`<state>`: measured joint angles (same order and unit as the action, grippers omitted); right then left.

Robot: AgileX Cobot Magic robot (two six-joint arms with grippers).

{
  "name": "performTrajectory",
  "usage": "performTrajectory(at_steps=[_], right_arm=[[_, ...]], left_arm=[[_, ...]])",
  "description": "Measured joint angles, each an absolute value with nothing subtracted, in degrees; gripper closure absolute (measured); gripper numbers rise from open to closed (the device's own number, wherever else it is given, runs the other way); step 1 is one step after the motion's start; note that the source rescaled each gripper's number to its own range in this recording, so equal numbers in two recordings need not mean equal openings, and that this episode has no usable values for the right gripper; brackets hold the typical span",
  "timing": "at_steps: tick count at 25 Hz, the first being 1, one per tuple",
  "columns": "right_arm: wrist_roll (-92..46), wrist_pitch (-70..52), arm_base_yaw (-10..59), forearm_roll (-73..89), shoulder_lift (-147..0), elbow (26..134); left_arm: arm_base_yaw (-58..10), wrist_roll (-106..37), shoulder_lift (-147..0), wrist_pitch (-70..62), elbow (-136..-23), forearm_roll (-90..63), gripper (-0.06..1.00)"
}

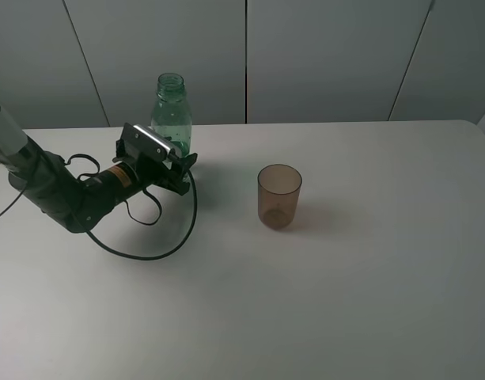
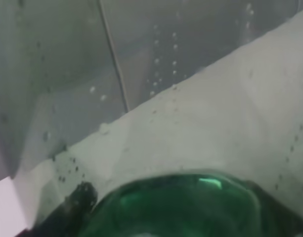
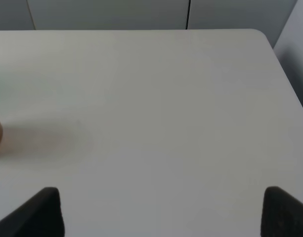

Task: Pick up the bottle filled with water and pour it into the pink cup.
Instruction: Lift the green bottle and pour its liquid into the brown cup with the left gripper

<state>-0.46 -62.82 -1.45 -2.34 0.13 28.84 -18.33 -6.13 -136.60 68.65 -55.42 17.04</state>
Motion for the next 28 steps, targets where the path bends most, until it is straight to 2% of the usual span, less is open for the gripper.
performTrajectory(at_steps=[6, 18, 28], right_arm=[[-0.5, -62.8, -1.5, -2.3, 0.1, 28.8], [-0.5, -62.8, -1.5, -2.3, 0.1, 28.8], [-0.5, -62.8, -1.5, -2.3, 0.1, 28.8]], left_arm=[[-18.3, -6.1, -137.2, 67.2, -62.0, 20.5, 0.94], [-17.7, -6.5, -137.3, 64.9, -85.0, 35.8, 0.94], [-16.7, -16.2, -137.3, 62.0, -89.8, 44.8, 0.94]])
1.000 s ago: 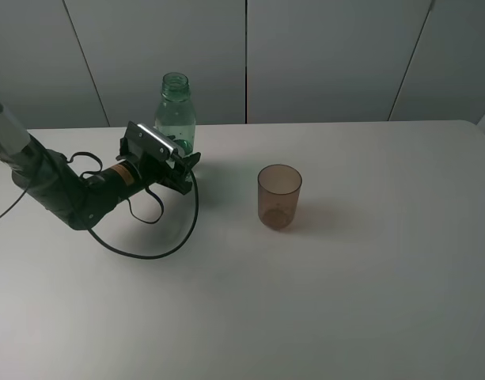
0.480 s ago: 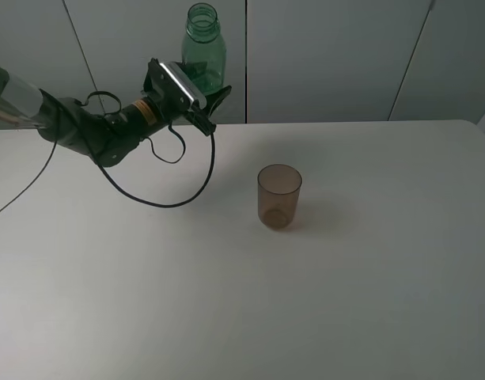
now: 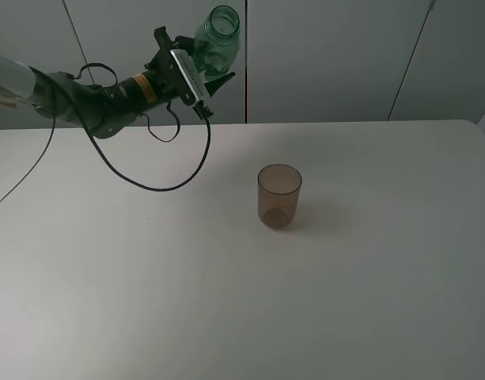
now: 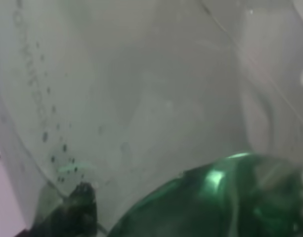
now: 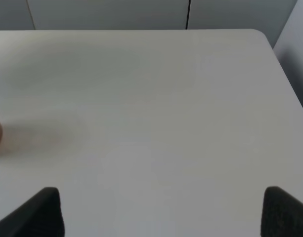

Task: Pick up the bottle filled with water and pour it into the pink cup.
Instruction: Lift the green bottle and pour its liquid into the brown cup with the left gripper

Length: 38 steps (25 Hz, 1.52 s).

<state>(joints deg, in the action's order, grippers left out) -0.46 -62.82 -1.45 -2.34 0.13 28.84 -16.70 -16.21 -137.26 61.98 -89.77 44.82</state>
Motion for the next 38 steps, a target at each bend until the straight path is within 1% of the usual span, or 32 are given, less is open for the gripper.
performTrajectory(at_steps=[7, 17, 24, 38], right_arm=[[-0.5, -62.8, -1.5, -2.3, 0.1, 28.8], [-0.5, -62.8, -1.5, -2.3, 0.1, 28.8], [-0.5, -62.8, -1.5, -2.3, 0.1, 28.8], [-0.5, -62.8, -1.5, -2.3, 0.1, 28.8]], left_arm=[[-16.7, -21.7, -138.0, 63.2, -90.4, 49.0, 0.94], [-17.0, -22.9, -145.8, 63.6, -99.9, 52.2, 0.94], [-18.8, -23.4, -149.4, 63.6, -105.3, 55.8, 0.94], [-21.1, -31.1, -149.4, 62.7, -106.3, 60.3, 0.94]])
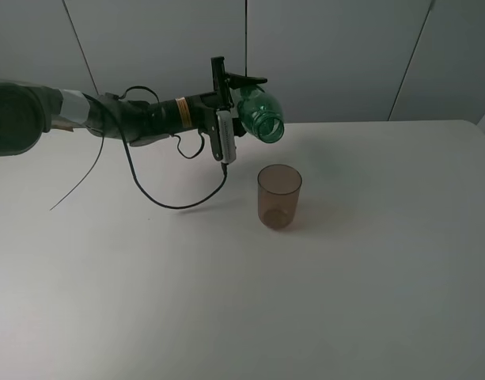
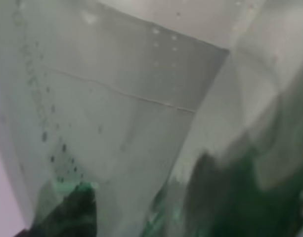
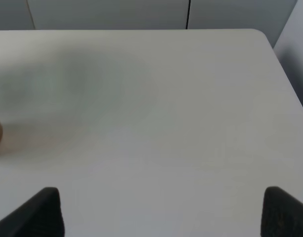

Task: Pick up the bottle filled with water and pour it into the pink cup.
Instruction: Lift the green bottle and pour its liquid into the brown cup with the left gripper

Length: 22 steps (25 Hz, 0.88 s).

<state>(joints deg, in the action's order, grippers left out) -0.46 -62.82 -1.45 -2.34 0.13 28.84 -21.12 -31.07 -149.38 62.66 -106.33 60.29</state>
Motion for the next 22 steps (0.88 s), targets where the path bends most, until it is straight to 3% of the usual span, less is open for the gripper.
performTrajectory(at_steps=[22], right_arm=[[-0.5, -62.8, -1.5, -2.3, 0.1, 28.8]], left_arm=[[-21.6, -34.4, -151.1, 61.7, -108.6, 60.3, 0.94]])
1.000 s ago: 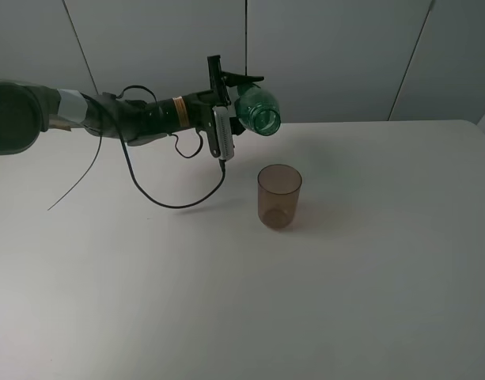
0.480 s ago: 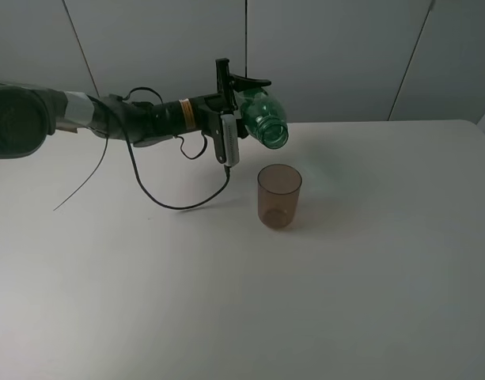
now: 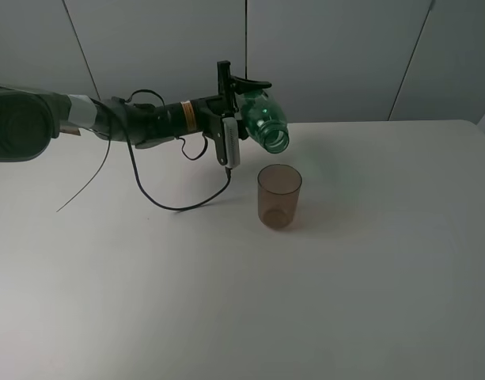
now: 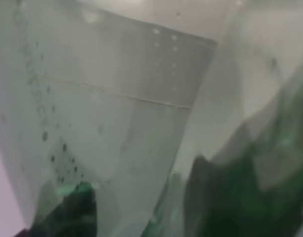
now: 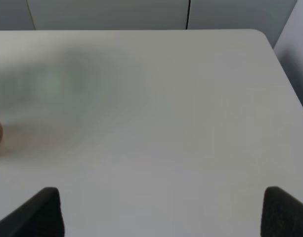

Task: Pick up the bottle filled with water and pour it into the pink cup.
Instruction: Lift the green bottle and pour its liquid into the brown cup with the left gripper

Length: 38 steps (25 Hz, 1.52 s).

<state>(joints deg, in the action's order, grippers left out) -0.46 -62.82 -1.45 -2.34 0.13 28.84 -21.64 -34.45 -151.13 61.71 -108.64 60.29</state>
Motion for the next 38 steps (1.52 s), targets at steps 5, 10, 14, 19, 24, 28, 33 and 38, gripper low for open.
performTrajectory(at_steps=[5, 10, 14, 19, 24, 28, 33, 38], right_arm=[[-0.5, -62.8, -1.5, -2.3, 0.1, 28.8], [-0.5, -62.8, -1.5, -2.3, 0.1, 28.8], [-0.5, -62.8, -1.5, -2.3, 0.1, 28.8], [-0.5, -62.8, -1.5, -2.3, 0.1, 28.8], [-0.5, -62.8, -1.5, -2.3, 0.1, 28.8], [-0.5, -62.8, -1.5, -2.3, 0.1, 28.8], [-0.5, -62.8, -1.5, -2.3, 0.1, 28.8], [-0.5, -62.8, -1.5, -2.3, 0.1, 28.8]], left_arm=[[-21.6, -37.1, -151.1, 61.7, -108.6, 60.3, 0.94], [-21.6, -39.0, -151.1, 61.5, -109.2, 60.3, 0.94], [-21.6, -40.0, -151.1, 61.4, -109.2, 60.3, 0.94], [-21.6, -42.8, -151.1, 61.0, -109.2, 60.3, 0.94], [-21.6, -46.2, -151.1, 60.3, -109.2, 60.3, 0.94], [-21.6, -47.1, -151.1, 60.1, -109.2, 60.3, 0.94], [-21.6, -47.2, -151.1, 60.1, -109.2, 60.3, 0.94], [-21.6, -47.3, -151.1, 60.1, -109.2, 60.3, 0.94]])
